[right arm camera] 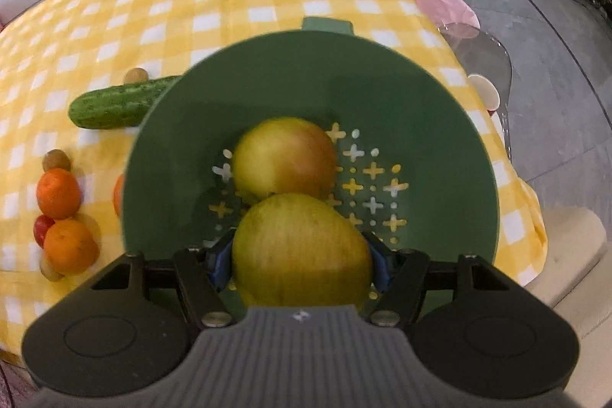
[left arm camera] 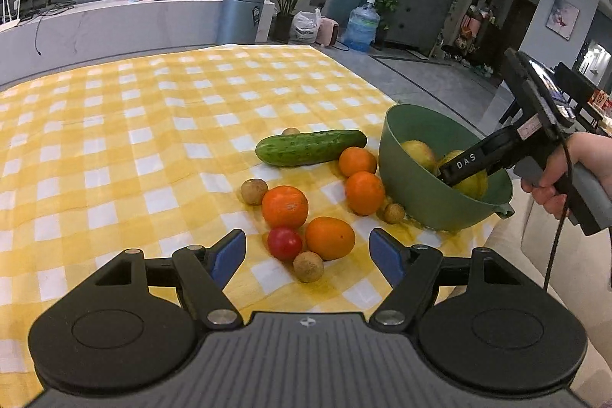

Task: Organize fruits
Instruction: 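Lower the held pear into the green colander and open the right tool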

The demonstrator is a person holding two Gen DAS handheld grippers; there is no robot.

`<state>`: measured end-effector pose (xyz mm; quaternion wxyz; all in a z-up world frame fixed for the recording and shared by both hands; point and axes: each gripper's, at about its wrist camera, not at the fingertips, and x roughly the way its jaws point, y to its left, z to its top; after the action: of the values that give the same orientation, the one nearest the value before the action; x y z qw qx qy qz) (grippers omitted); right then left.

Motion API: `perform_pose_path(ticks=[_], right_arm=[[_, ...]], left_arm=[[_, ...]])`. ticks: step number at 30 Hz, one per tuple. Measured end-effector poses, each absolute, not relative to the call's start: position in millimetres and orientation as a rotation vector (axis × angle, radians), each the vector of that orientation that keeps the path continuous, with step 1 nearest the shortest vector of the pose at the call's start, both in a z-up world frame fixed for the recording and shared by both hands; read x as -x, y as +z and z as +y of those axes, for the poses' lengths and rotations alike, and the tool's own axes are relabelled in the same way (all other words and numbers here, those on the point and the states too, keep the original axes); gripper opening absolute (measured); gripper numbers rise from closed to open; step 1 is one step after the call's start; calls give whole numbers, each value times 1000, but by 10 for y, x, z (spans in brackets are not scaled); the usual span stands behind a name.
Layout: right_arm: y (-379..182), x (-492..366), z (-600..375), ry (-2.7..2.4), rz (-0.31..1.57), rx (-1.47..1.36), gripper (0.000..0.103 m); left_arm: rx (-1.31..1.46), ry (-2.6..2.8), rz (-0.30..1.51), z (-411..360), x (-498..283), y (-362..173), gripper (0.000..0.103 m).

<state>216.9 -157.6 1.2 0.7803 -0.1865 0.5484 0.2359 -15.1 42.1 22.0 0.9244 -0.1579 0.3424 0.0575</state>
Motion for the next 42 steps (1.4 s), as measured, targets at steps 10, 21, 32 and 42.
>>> perform_pose_path(ticks=[10,21,32,42], right_arm=[[-246,-2243,-1619,492,1253,393,64],[-163,-2211,-1562,466,1201,412,72],[472,-1846,-1566,376,1008,376,94],[819,-846,-1649,485,780,42,98]], left_arm=[[323,129,720,432,129,191,86],[319,136,724,426,122,195,86],[351,188,721,568,114,192,87],[433,242,704,784,155,216,86]])
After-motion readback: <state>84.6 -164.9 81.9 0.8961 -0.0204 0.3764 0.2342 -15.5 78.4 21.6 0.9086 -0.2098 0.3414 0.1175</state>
